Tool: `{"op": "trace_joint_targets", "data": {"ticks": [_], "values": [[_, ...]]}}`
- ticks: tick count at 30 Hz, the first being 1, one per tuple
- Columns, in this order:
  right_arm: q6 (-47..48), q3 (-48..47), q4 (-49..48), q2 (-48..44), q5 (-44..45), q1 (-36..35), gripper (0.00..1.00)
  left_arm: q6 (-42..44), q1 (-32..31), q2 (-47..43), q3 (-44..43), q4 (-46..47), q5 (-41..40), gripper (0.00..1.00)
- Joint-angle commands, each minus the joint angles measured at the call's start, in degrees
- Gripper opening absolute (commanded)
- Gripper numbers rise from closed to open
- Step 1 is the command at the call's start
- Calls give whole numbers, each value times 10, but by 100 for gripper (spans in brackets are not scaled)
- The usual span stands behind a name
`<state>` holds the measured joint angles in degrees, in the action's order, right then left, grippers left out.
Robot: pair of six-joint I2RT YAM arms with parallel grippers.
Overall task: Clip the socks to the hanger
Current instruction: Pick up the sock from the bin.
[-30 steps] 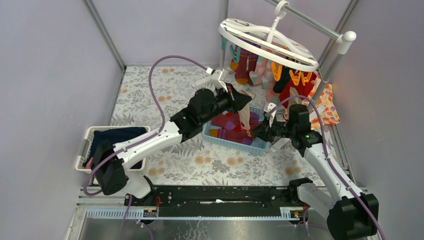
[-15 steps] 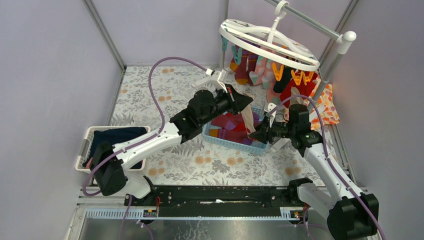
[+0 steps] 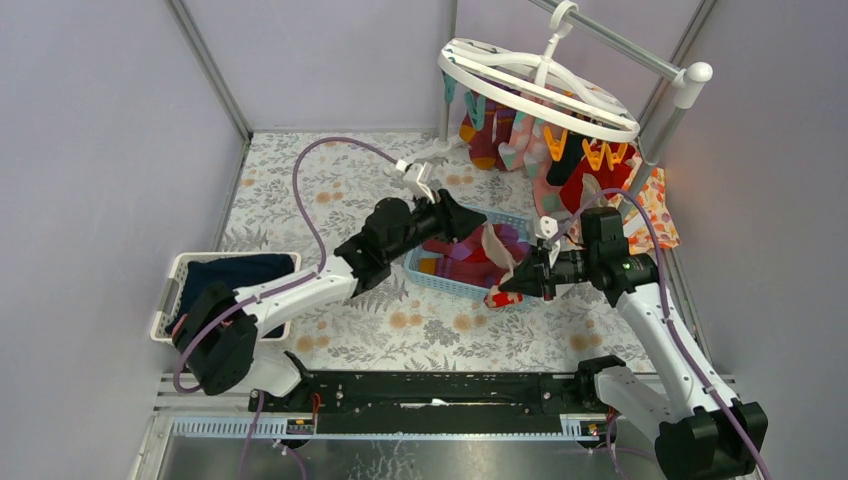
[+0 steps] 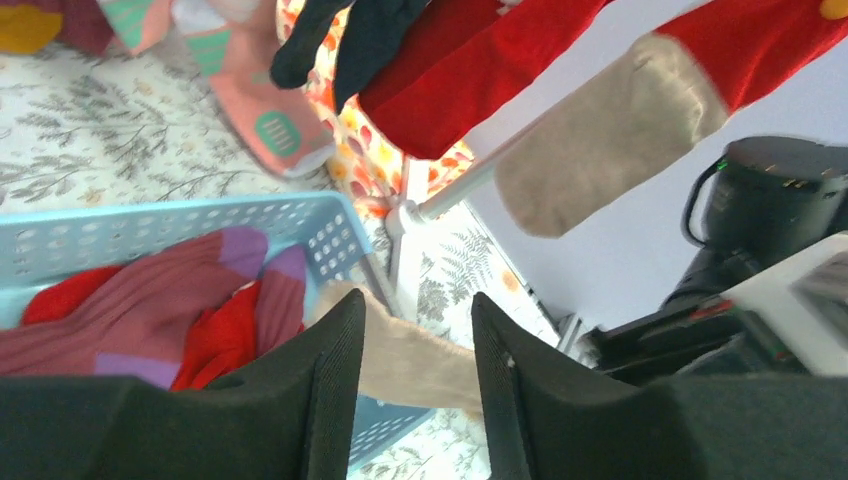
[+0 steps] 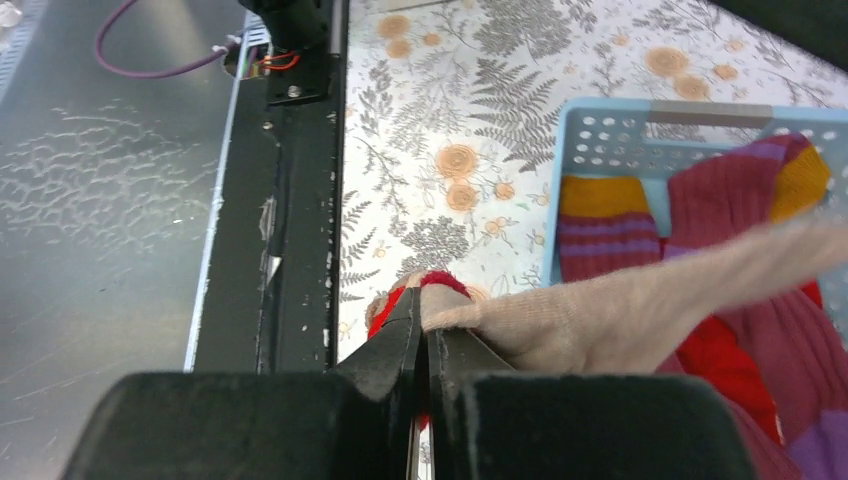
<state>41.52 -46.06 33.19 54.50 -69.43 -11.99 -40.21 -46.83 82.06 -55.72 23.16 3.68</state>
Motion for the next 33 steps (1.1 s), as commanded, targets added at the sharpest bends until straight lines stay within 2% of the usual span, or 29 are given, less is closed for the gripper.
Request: {"op": "trace_joint_targets", "data": {"ticks": [1,4,6,8,10,11,14,16,18,20,22,28,33], "values": [[26,1,46,-22,-65,-3,0,8,28,-58,107,182,60,56],[-51,10,-3,-22,-79,2,0,61,32,-141,197,248,72,77],[-131,23,-62,-18,-103,6,0,105,33,-182,247,291,127,78],[-215,38,-127,-12,-119,9,0,154,26,-210,290,340,223,79],[-298,51,-188,-9,-116,10,0,202,-3,-233,324,370,261,79],[-357,57,-230,-10,-102,11,0,258,-31,-246,336,366,264,80],[-444,69,-284,-14,-78,18,0,492,-145,-270,354,280,179,81],[-486,75,-312,-15,-67,22,0,615,-204,-257,361,263,91,81],[-517,85,-341,-17,-61,27,0,732,-244,-226,379,299,56,81],[-541,90,-360,-17,-54,30,0,815,-272,-183,400,375,19,81],[-546,92,-365,-15,-51,31,0,851,-289,-138,400,455,-29,81],[-565,98,-382,-9,-56,31,0,891,-302,-34,367,543,-106,80],[-568,99,-385,-5,-59,32,0,892,-302,14,359,606,-138,70]]}}
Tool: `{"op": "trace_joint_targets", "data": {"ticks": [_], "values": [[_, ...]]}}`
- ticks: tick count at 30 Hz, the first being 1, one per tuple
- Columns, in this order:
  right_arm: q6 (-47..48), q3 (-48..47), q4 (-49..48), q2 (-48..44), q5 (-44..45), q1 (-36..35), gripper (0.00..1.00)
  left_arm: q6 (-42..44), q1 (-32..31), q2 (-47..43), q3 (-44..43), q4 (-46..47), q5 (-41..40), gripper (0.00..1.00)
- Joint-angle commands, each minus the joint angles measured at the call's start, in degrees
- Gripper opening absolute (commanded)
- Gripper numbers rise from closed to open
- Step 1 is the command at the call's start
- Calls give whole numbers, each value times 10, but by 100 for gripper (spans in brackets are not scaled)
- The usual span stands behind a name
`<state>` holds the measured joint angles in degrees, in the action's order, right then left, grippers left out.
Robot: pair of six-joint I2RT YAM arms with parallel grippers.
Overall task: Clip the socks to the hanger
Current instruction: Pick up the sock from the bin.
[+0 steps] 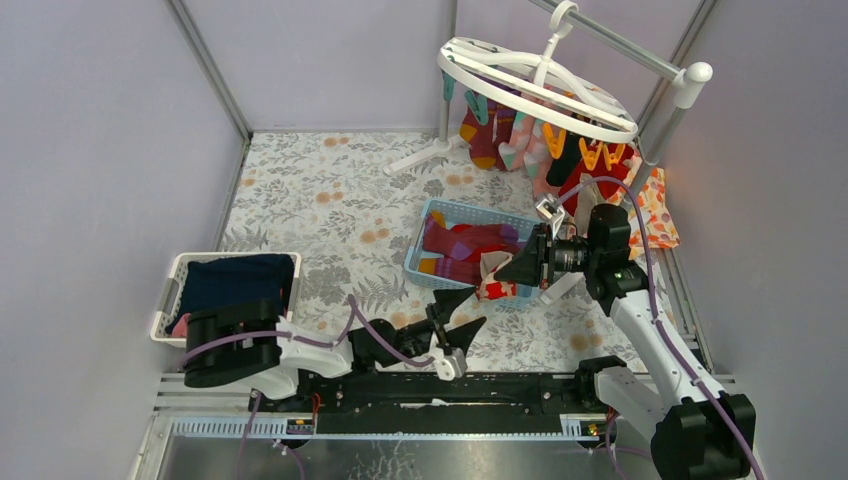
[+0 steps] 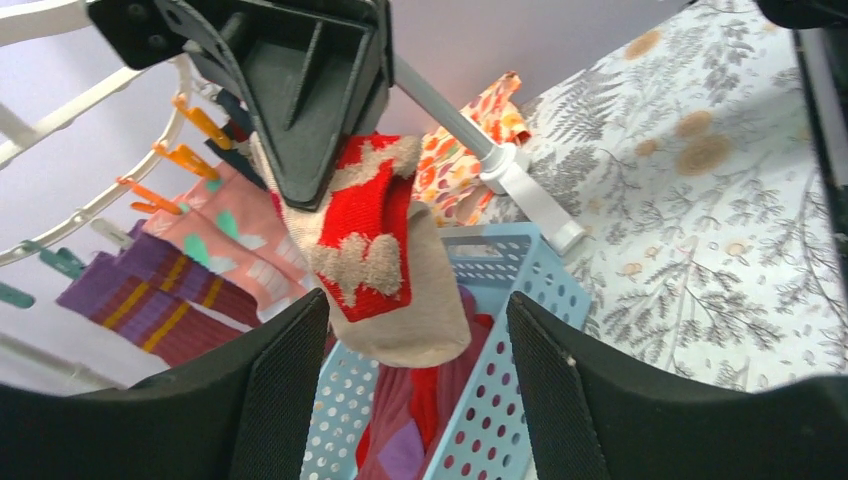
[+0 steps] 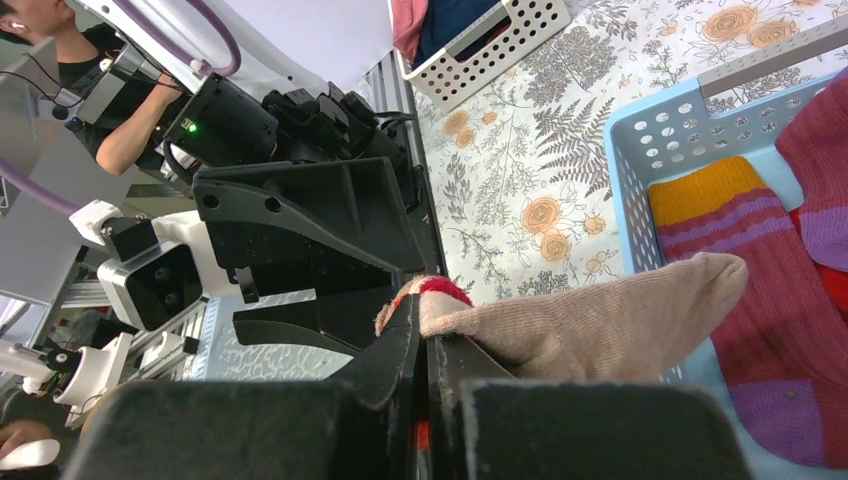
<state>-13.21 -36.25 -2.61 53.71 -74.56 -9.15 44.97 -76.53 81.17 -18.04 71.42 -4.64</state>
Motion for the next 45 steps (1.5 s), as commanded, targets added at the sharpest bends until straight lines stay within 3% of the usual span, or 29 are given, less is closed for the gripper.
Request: {"op": "trace_joint_targets", "data": {"ticks": [1,10,16,18,20,22,24,26,28,31,32,34,37,41,45], "values": [[-22,1,-29,3,-8,3,0,43,-5,29,-22,125,-55,67],[-34,5,-39,8,-17,3,0,57,-4,75,-57,141,-80,60],[-36,7,-42,8,-20,3,0,65,2,105,-71,157,-95,45],[-36,7,-42,9,-20,3,0,62,4,108,-72,156,-98,36],[-35,7,-42,8,-20,3,0,53,7,104,-73,148,-103,19],[-26,6,-36,7,-19,3,0,40,8,90,-73,123,-104,8],[7,-3,-6,7,-15,3,8,8,7,61,-75,68,-103,0],[75,-24,63,6,-17,3,24,-44,8,9,-80,-11,-98,0],[225,-61,192,5,-12,11,43,-120,14,-47,-87,-103,-82,0],[546,-123,448,2,24,26,78,-271,62,-129,-115,-276,-8,0],[605,-131,491,-2,41,32,84,-323,87,-153,-125,-326,30,0],[671,-141,535,-18,64,43,90,-389,134,-183,-145,-396,130,0],[714,-147,558,-55,85,49,97,-475,180,-192,-187,-466,207,0],[769,-177,611,-68,105,50,99,-557,228,-141,-276,-592,304,0],[811,-227,666,-67,112,50,100,-626,247,-78,-333,-625,385,0]]}}
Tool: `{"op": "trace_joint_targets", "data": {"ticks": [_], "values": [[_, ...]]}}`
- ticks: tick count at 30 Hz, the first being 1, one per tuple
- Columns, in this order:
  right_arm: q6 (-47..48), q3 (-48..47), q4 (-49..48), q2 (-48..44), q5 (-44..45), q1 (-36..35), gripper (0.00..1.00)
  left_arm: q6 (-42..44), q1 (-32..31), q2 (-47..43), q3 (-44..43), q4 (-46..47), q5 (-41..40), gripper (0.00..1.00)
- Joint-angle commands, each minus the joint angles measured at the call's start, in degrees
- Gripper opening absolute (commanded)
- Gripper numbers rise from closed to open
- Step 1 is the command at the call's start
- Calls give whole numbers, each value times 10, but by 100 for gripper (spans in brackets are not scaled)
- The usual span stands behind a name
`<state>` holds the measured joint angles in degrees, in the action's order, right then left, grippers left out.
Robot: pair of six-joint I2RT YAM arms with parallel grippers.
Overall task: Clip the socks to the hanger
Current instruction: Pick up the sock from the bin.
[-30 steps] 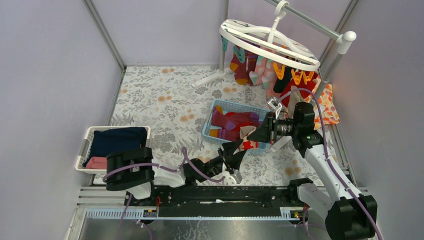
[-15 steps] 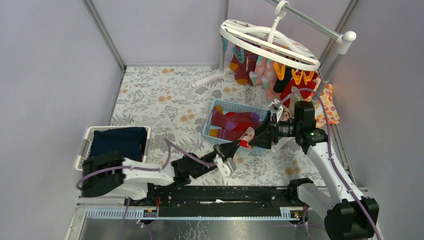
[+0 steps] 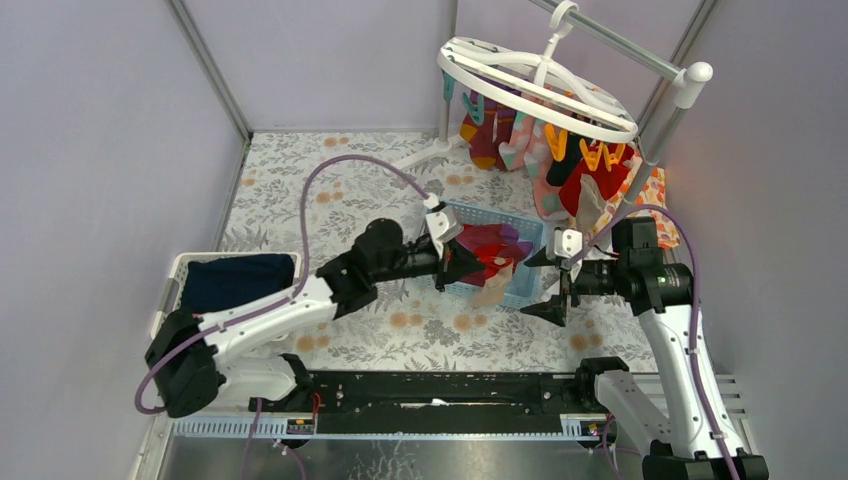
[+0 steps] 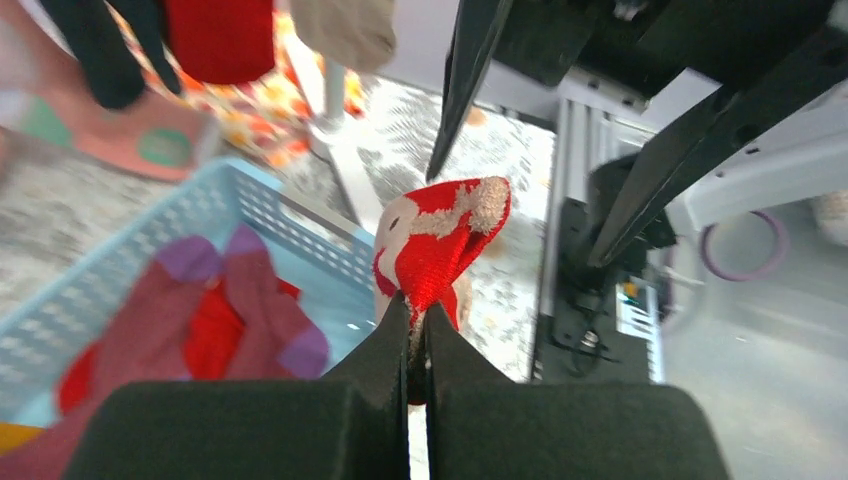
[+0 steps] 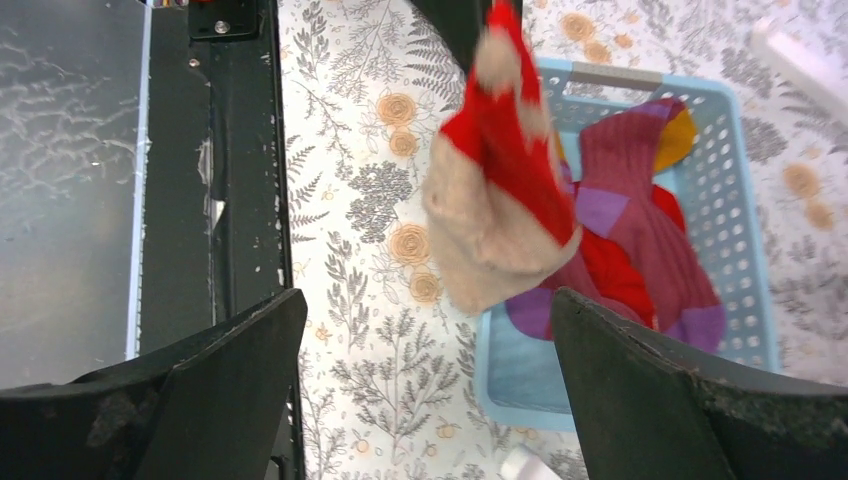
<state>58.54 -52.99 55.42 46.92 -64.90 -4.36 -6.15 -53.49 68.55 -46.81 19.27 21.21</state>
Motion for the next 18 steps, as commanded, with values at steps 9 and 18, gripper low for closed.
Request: {"op": "trace_joint_targets", "data": {"ticks": [9,18], "values": [[70,-120,90,6,-20,2,94,-173,18,102,-85,-63,185,0],[22,-54,25,14,-55,1,79,-209,16,121,-92,-14,210,0]]}}
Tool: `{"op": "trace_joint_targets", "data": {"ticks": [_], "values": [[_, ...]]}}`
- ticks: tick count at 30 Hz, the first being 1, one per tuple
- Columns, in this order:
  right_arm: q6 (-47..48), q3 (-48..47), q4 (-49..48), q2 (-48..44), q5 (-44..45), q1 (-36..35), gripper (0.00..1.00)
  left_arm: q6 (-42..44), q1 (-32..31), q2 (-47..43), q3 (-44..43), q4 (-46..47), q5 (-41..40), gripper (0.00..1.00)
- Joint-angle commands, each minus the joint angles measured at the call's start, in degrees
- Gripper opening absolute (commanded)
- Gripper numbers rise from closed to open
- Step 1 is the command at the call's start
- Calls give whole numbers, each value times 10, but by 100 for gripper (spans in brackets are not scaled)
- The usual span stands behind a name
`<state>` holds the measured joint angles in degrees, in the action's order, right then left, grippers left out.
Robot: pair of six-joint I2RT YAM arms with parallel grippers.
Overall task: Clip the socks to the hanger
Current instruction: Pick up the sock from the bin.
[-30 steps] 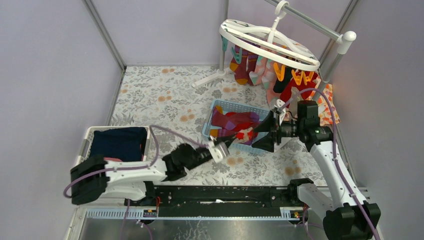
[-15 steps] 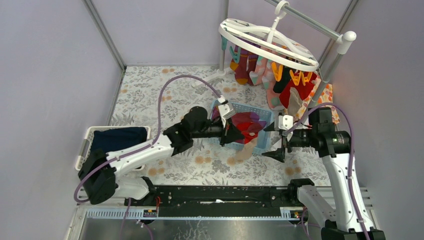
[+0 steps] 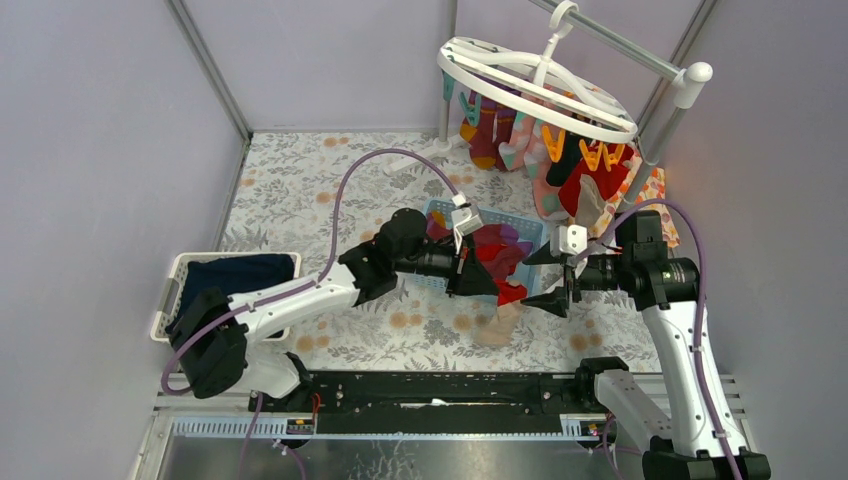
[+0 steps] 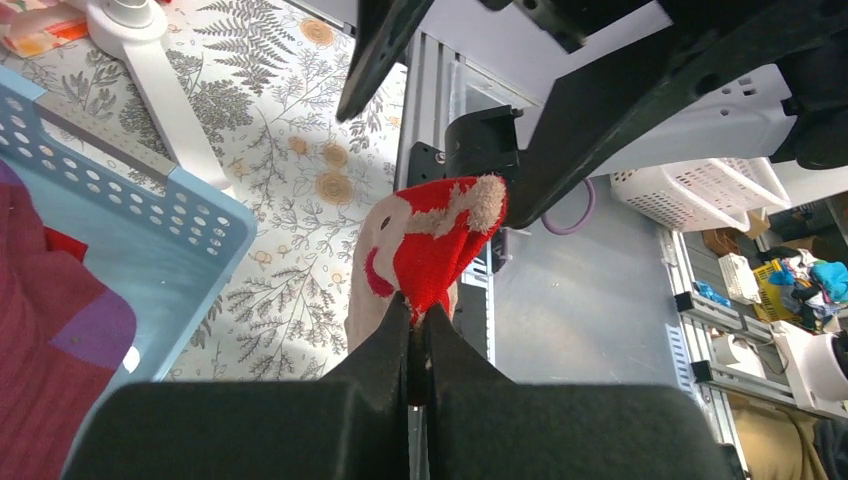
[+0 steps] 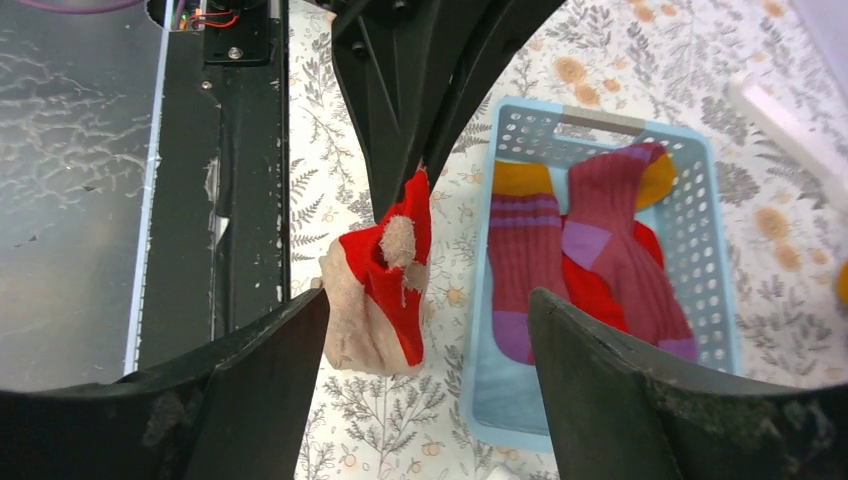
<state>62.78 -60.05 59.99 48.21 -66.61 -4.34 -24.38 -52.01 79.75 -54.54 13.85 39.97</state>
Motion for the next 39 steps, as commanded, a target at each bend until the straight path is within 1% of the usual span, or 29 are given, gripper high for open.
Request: {"op": "trace_joint_targets", "data": {"ticks": [1,2,3,8,11,12,13,14,16,19,21,23,25,27,28,32,34,36,39], "values": [[-24,22,-24,1,-45,2,77,-30,2,11,-16,45,22,0],[-26,28,-27,1,-49,2,74,-31,2,16,-18,48,23,0],[-32,35,-33,1,-51,2,69,-33,2,20,-21,50,25,0],[-44,50,-46,3,-68,1,38,-49,2,31,-25,69,30,0],[-43,50,-43,7,-77,1,16,-58,2,35,-22,82,28,0],[-39,48,-39,9,-77,0,7,-62,2,35,-19,89,28,2],[-39,47,-35,11,-77,1,0,-68,2,34,-14,99,28,7],[-39,44,-31,11,-80,1,0,-73,2,32,-6,114,29,13],[-37,40,-22,8,-86,1,0,-81,4,18,19,155,20,32],[-35,34,-7,0,-86,1,0,-62,10,-24,89,243,0,57],[-24,30,10,-7,-90,4,0,-42,16,-60,157,326,-25,76],[-19,26,22,-11,-99,8,0,-22,16,-87,232,445,-48,88],[-15,21,31,-12,-111,14,0,-12,16,-97,296,561,-69,90],[-12,18,35,-10,-126,20,0,-5,13,-91,338,644,-88,90],[-10,17,36,-9,-131,23,0,2,9,-85,347,670,-101,91],[-6,18,37,-6,-141,29,0,42,-11,-53,338,696,-135,91],[-6,21,37,-7,-143,31,0,52,-18,-30,328,732,-140,91],[-5,24,36,-10,-143,33,0,39,-19,-3,312,748,-140,89],[-6,26,35,-10,-143,35,0,27,-23,30,281,750,-125,86]]}}
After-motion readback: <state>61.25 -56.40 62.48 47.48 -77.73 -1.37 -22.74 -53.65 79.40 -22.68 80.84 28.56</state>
